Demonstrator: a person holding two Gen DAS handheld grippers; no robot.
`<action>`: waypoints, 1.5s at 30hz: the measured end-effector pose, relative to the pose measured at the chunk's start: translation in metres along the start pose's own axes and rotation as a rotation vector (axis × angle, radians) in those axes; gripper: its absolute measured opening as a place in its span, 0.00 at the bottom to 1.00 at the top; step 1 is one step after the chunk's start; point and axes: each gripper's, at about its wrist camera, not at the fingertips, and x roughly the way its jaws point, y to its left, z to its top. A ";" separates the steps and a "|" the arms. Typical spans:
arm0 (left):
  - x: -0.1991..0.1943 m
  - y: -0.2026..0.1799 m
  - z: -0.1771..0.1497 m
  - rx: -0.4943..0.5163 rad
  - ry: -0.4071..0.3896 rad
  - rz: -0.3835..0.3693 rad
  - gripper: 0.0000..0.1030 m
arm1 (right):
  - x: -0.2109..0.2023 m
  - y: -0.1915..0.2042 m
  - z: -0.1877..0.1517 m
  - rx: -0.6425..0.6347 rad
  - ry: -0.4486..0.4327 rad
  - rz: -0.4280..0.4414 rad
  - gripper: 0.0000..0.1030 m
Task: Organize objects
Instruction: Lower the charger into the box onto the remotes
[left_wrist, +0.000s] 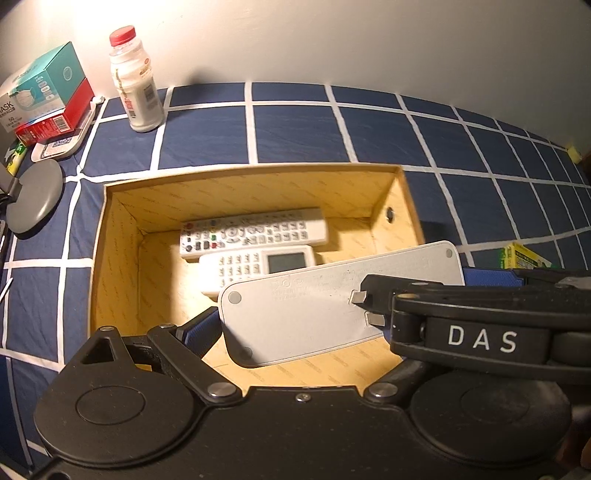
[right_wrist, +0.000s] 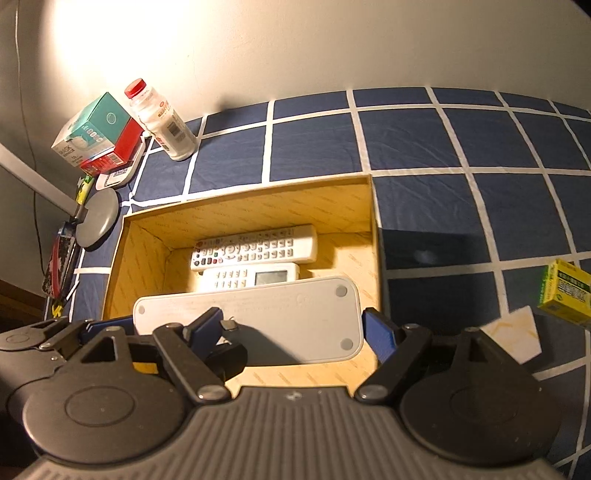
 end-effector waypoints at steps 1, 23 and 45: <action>0.003 0.003 0.003 0.000 0.001 -0.003 0.90 | 0.003 0.003 0.003 -0.001 0.001 -0.002 0.79; 0.099 0.086 0.059 -0.154 0.103 0.027 0.90 | 0.127 0.032 0.058 0.057 0.105 -0.023 0.79; 0.133 0.109 0.077 -0.307 0.113 0.018 0.91 | 0.162 0.029 0.081 0.100 0.140 -0.048 0.79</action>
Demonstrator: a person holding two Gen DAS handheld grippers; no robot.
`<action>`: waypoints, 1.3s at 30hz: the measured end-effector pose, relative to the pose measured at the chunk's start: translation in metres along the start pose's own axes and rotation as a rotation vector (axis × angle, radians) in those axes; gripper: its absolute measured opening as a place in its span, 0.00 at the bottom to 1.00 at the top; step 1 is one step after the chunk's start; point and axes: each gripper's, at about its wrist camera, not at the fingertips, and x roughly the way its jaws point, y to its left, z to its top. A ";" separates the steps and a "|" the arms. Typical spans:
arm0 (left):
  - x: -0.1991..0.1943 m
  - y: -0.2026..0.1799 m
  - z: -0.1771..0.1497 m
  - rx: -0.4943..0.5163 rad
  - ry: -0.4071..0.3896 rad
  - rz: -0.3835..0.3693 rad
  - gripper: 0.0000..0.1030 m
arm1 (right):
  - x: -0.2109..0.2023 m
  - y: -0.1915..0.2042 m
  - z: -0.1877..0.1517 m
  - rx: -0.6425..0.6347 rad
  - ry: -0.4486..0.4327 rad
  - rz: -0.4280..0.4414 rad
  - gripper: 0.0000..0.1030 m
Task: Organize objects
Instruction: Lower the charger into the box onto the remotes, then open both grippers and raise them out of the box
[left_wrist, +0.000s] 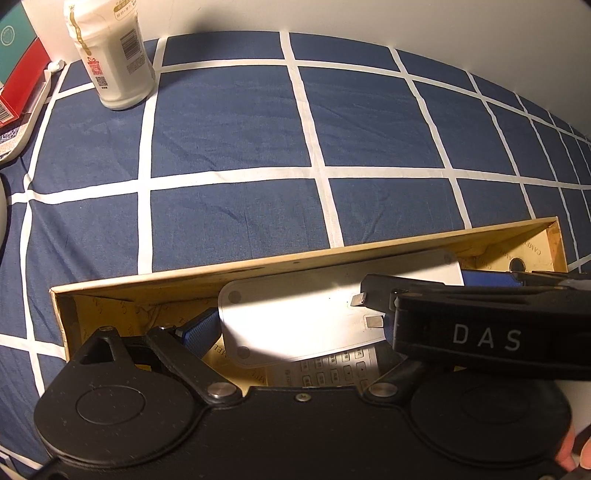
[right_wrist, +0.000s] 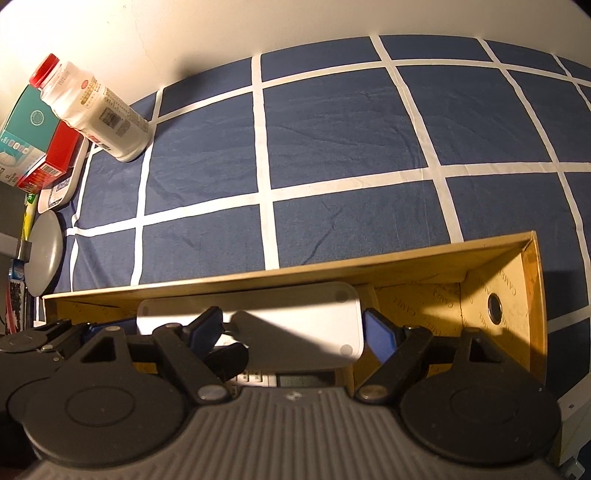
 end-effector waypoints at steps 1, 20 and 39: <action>0.000 0.000 0.000 -0.013 -0.002 0.004 0.91 | 0.000 0.000 0.000 0.001 -0.001 -0.001 0.79; -0.044 -0.003 -0.027 -0.106 -0.067 0.063 0.91 | -0.043 -0.003 -0.011 -0.057 -0.071 -0.009 0.81; -0.118 -0.064 -0.103 -0.169 -0.196 0.108 1.00 | -0.154 -0.048 -0.096 0.001 -0.214 -0.009 1.00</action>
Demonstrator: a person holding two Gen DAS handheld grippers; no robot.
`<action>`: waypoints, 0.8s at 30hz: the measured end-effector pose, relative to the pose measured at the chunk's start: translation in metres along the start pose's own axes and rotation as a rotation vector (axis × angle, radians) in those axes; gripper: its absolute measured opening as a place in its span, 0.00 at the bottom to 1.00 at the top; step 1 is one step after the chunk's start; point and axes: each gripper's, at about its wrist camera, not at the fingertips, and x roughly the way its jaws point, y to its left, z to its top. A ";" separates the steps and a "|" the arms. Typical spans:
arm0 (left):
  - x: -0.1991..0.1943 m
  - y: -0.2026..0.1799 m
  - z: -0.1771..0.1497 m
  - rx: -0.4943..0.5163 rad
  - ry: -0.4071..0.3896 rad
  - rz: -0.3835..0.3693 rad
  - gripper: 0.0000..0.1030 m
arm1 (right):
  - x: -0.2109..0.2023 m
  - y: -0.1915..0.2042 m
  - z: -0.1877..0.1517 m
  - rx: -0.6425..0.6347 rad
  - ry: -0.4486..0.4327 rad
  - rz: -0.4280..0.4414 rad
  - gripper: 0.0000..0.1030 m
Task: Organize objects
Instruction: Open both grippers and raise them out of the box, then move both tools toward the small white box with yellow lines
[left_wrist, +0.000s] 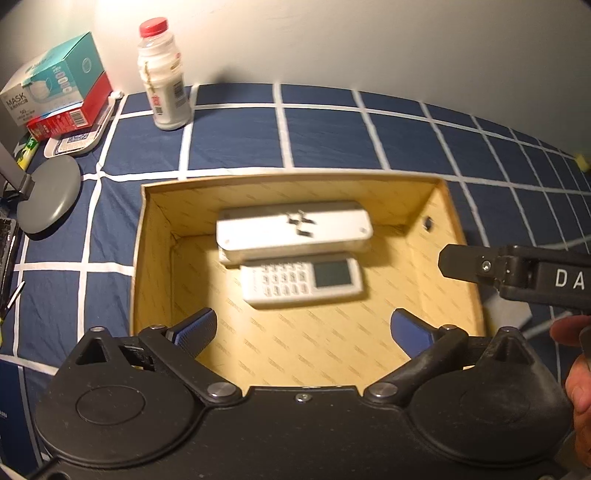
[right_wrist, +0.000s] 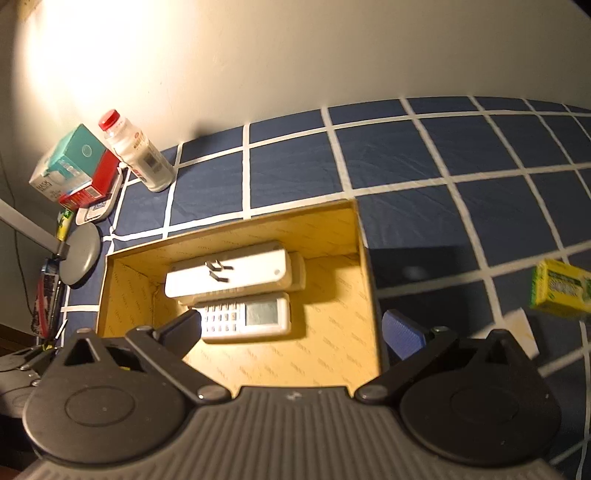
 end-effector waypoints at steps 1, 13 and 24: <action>-0.003 -0.004 -0.004 0.000 -0.004 0.000 1.00 | -0.005 -0.003 -0.005 0.003 -0.003 -0.001 1.00; -0.028 -0.037 -0.044 -0.115 -0.042 0.040 1.00 | -0.048 -0.043 -0.053 0.025 -0.009 -0.028 1.00; -0.038 -0.066 -0.056 -0.227 -0.072 0.082 1.00 | -0.070 -0.077 -0.073 0.037 -0.009 -0.034 1.00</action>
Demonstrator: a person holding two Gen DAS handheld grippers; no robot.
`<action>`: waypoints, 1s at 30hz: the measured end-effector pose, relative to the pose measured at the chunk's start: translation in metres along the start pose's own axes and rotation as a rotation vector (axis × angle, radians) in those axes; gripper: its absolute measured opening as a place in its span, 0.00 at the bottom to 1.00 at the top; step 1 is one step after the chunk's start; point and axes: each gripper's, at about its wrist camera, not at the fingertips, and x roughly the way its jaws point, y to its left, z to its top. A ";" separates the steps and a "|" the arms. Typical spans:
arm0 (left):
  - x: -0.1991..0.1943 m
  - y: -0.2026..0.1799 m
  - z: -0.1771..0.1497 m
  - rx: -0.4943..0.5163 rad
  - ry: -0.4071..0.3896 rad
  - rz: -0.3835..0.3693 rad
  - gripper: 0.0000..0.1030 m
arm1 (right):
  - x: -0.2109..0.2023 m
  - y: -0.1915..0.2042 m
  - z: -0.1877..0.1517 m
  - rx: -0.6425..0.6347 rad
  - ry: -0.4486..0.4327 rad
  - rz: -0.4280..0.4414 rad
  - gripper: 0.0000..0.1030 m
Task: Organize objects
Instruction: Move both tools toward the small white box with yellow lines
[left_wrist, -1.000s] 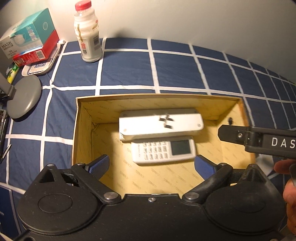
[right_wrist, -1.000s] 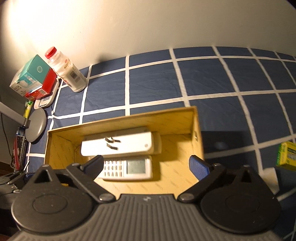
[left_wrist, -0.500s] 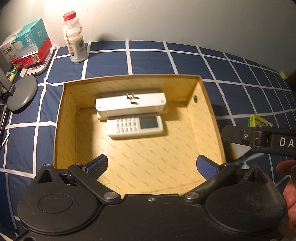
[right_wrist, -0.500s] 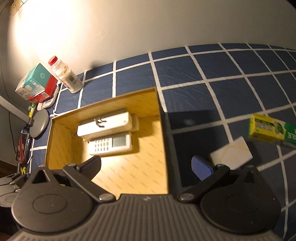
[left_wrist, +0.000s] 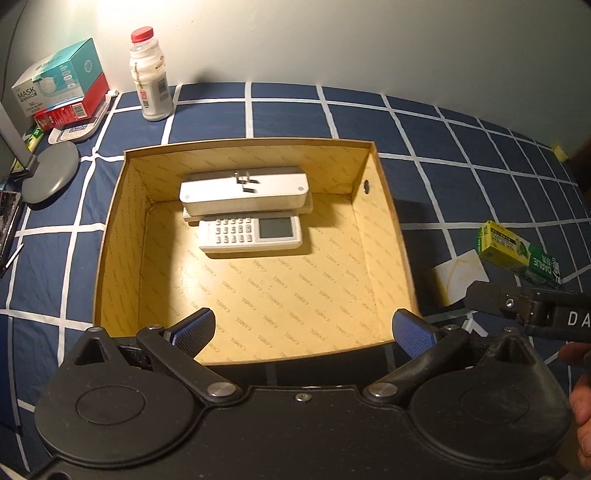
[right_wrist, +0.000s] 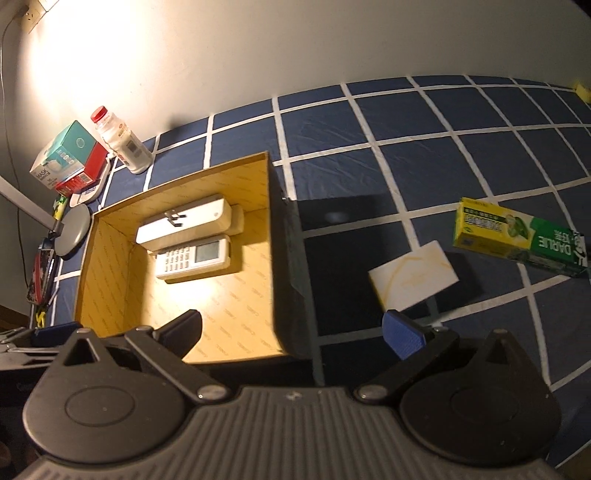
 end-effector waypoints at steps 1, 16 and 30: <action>0.000 -0.004 -0.001 -0.018 -0.003 0.011 1.00 | -0.001 -0.004 0.000 0.006 0.002 0.000 1.00; 0.022 -0.096 0.005 -0.099 0.009 0.049 1.00 | -0.014 -0.080 0.020 -0.027 0.028 0.024 1.00; 0.057 -0.180 0.014 -0.282 -0.005 0.114 1.00 | -0.010 -0.160 0.044 -0.068 0.054 0.055 1.00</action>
